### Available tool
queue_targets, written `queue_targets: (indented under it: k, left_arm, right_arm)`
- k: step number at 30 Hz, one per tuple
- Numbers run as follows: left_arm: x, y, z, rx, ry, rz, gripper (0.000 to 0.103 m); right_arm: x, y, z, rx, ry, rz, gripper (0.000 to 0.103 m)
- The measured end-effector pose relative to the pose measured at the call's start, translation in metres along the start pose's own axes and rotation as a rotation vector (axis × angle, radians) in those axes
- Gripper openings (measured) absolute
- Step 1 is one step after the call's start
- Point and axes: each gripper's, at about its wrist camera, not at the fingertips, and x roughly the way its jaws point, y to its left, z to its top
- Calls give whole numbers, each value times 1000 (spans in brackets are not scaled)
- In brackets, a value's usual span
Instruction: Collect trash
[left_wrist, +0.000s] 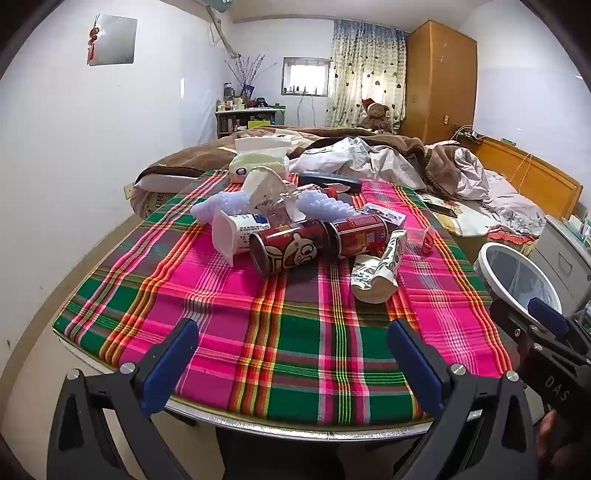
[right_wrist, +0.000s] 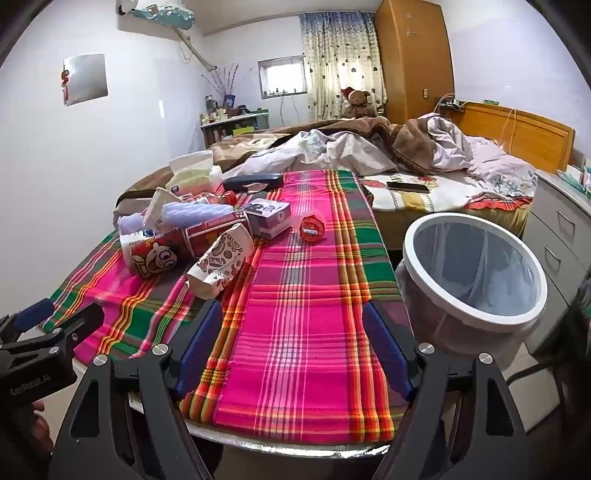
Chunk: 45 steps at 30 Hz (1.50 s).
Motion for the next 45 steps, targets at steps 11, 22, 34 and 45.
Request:
queue_targets:
  k: [11, 22, 34, 45]
  left_arm:
    - [-3, 1, 8, 3, -19, 24, 103]
    - [-2, 0, 7, 8, -19, 29, 103]
    - [-7, 4, 6, -2, -22, 23, 103]
    - [-6, 6, 8, 2, -20, 23, 103]
  right_arm:
    - [-5, -2, 2, 17, -7, 0, 80]
    - [-6, -1, 4, 22, -19, -4, 80]
    - [-7, -2, 4, 21, -19, -2, 80]
    - [-8, -1, 4, 18, -20, -3, 80]
